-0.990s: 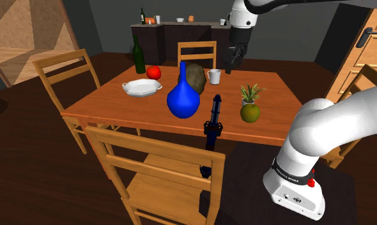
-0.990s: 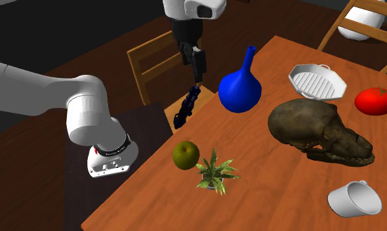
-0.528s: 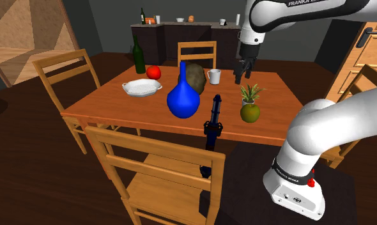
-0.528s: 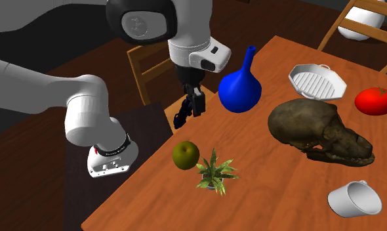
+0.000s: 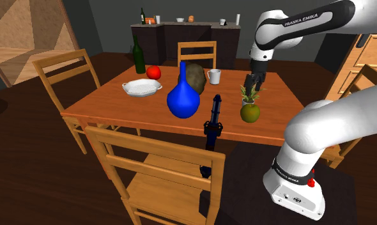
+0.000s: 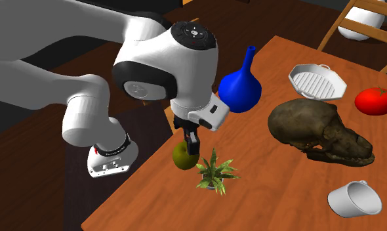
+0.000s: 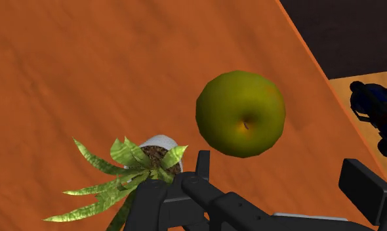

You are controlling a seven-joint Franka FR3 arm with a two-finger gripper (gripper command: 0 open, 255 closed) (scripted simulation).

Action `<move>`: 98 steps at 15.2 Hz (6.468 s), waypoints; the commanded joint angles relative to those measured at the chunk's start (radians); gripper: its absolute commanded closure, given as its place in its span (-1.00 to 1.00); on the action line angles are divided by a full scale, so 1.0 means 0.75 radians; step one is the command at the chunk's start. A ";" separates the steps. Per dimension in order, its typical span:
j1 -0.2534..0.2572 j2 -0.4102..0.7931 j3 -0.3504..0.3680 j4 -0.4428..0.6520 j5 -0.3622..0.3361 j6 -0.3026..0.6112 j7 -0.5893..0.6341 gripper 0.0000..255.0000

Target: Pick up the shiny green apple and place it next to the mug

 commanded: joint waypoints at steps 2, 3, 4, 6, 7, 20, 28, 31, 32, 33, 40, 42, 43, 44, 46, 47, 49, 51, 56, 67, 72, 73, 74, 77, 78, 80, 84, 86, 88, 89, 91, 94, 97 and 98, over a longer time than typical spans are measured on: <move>-0.019 0.023 -0.039 -0.026 -0.016 0.037 -0.020 -1.00; -0.020 0.027 -0.044 -0.042 -0.020 0.057 -0.019 -1.00; -0.021 0.032 -0.048 -0.057 -0.023 0.076 -0.019 -1.00; -0.023 0.043 -0.057 -0.087 -0.030 0.117 -0.019 -1.00; -0.024 0.049 -0.061 -0.101 -0.033 0.137 -0.019 -1.00; -0.025 0.060 -0.068 -0.123 -0.039 0.170 -0.018 1.00; -0.024 0.042 -0.057 -0.098 -0.032 0.127 -0.017 1.00; -0.022 0.020 -0.041 -0.057 -0.021 0.064 -0.015 1.00; -0.021 0.013 -0.036 -0.043 -0.017 0.044 -0.014 1.00; -0.020 0.007 -0.031 -0.029 -0.014 0.024 -0.013 1.00; -0.012 -0.022 0.003 0.077 0.011 -0.112 -0.010 1.00; -0.010 -0.027 0.011 0.110 0.018 -0.149 -0.010 1.00; -0.009 -0.029 0.016 0.126 0.021 -0.167 -0.009 1.00; -0.007 -0.030 0.020 0.143 0.025 -0.185 -0.009 1.00; -0.004 -0.032 0.028 0.177 0.031 -0.221 -0.009 1.00; -0.003 -0.032 0.031 0.195 0.035 -0.239 -0.008 1.00; 0.000 -0.032 0.039 0.230 0.041 -0.274 -0.008 1.00; 0.003 -0.030 0.046 0.266 0.047 -0.308 -0.008 1.00; 0.011 -0.020 0.062 0.361 0.062 -0.393 -0.008 1.00; 0.102 0.382 -0.010 0.717 0.145 -0.349 -0.061 1.00; 0.143 0.670 -0.074 0.969 0.235 -0.327 -0.127 1.00; 0.148 0.729 -0.086 1.025 0.258 -0.329 -0.142 1.00; 0.151 0.790 -0.097 1.084 0.282 -0.333 -0.159 1.00; 0.146 0.977 -0.127 1.276 0.363 -0.360 -0.209 1.00; 0.139 1.042 -0.135 1.347 0.393 -0.375 -0.225 1.00; 0.116 1.175 -0.146 1.499 0.456 -0.412 -0.257 1.00; 0.025 1.465 -0.145 1.874 0.589 -0.531 -0.300 1.00; -0.049 1.635 -0.131 2.125 0.661 -0.623 -0.304 1.00; -0.084 1.707 -0.117 2.222 0.686 -0.648 -0.301 1.00; -0.075 1.695 -0.117 2.184 0.680 -0.622 -0.303 1.00; -0.058 1.676 -0.120 2.114 0.672 -0.573 -0.307 1.00; -0.037 1.653 -0.122 2.023 0.663 -0.505 -0.312 1.00; -0.021 1.638 -0.123 1.943 0.657 -0.441 -0.317 1.00; -0.016 1.634 -0.123 1.918 0.655 -0.421 -0.319 1.00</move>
